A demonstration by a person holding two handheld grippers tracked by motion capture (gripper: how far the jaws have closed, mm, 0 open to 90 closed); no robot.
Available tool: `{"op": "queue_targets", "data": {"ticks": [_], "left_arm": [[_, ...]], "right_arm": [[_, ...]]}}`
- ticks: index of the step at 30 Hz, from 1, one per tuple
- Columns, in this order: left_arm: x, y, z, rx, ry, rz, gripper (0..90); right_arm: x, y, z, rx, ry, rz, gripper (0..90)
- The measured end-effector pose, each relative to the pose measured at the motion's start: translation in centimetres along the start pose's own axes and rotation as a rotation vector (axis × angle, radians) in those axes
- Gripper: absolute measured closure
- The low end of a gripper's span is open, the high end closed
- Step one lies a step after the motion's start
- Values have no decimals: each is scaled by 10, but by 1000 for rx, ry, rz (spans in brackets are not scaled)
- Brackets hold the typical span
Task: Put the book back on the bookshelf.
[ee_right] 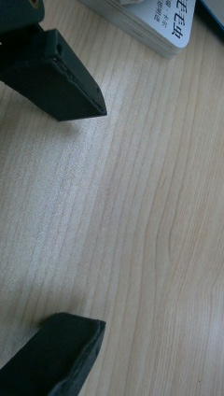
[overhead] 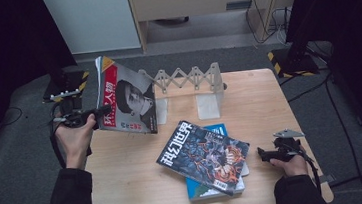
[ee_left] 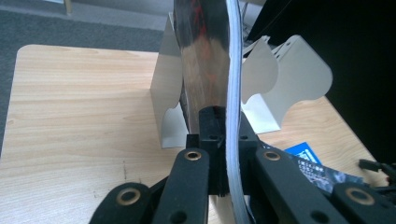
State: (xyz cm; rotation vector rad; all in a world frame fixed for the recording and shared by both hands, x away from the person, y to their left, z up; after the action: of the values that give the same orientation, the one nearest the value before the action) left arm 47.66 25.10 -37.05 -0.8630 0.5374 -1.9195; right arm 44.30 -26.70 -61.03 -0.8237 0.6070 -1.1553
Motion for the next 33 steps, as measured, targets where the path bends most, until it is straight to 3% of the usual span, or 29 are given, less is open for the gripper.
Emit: {"op": "queue_targets", "data": {"ticks": [9,23,33], "left_arm": [[3,19,2,-70,4,70,861],[3,27,14,-113,-25,92,858],[9,32,21,-130,-10,97,853]], "right_arm": [[0,0,0,-4,2,2,10],[-1,0,0,-5,2,3,7],[0,1,1,-2,0,0,4]]}}
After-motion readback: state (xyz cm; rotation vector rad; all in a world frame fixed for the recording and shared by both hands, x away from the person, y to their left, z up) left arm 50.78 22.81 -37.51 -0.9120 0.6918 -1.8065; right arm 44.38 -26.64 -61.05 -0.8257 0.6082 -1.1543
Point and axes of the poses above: each handheld gripper's, and its own axes: y roughly forward along the jaws, z roughly out of its top, x roughly to its right, the point moved 10 cm from there along y, roughly forward along the jaws, and after that the axes turned 10 degrees about -x, right-handed, at the moved point
